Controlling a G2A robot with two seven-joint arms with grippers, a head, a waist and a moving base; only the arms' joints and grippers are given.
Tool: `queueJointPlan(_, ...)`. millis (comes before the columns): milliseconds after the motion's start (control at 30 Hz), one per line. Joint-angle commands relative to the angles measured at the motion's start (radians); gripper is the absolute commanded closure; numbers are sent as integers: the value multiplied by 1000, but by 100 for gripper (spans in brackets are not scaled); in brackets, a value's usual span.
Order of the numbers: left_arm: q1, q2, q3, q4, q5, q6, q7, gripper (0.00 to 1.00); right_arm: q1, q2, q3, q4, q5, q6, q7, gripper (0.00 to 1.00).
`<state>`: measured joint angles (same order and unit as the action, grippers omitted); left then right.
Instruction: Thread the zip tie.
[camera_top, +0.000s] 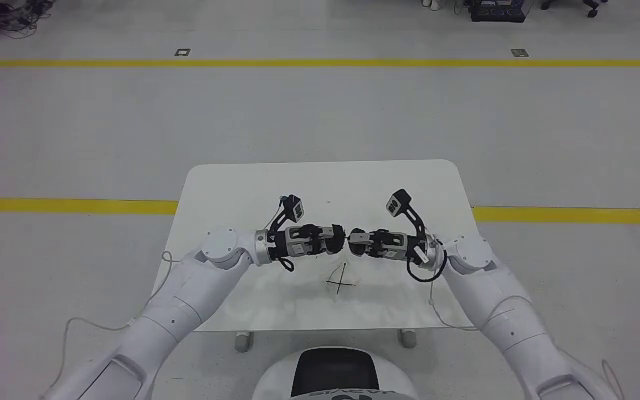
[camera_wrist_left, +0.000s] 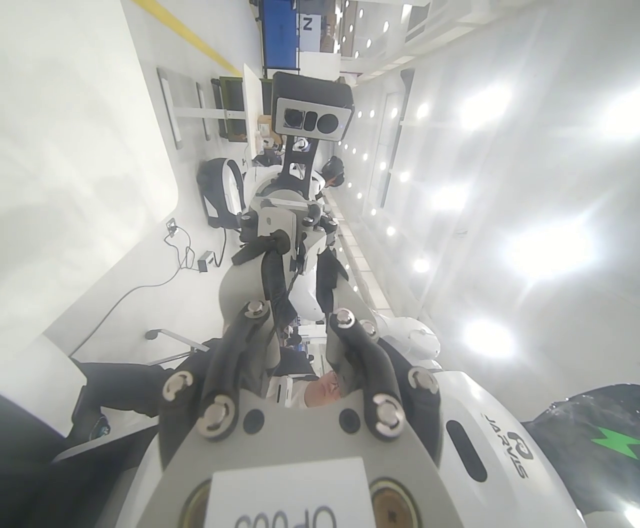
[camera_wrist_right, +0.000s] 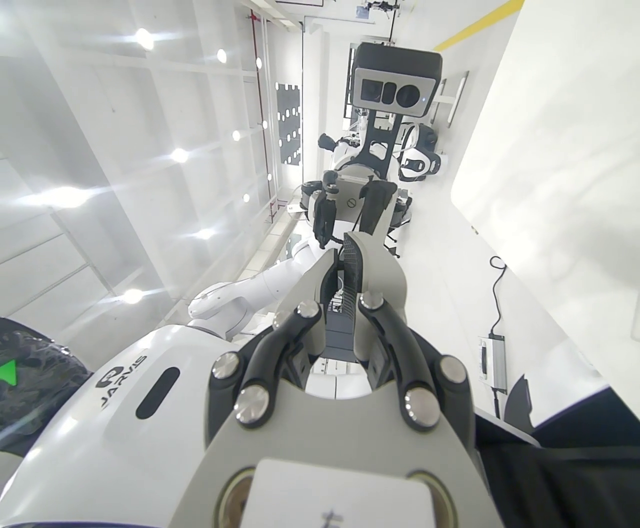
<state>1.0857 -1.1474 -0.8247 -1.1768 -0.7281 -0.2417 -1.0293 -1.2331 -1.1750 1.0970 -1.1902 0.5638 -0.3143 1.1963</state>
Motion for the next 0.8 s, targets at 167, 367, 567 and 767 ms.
queueJointPlan(167, -1, -1, 1, 4, 1, 1, -2, 87, 14, -2, -10, 28, 5, 11, 3, 100)
queueJointPlan(367, -1, -2, 1, 4, 3, 2, -3, 90, 26, -4, -21, 40, 3, 19, 8, 100)
queueJointPlan(567, -2, -3, 1, 4, 8, 6, -3, 94, 32, -5, -25, 45, 6, 16, 16, 100)
queueJointPlan(767, -3, -4, 2, 3, 13, 9, -2, 97, 30, -3, -21, 44, 15, 7, 25, 100)
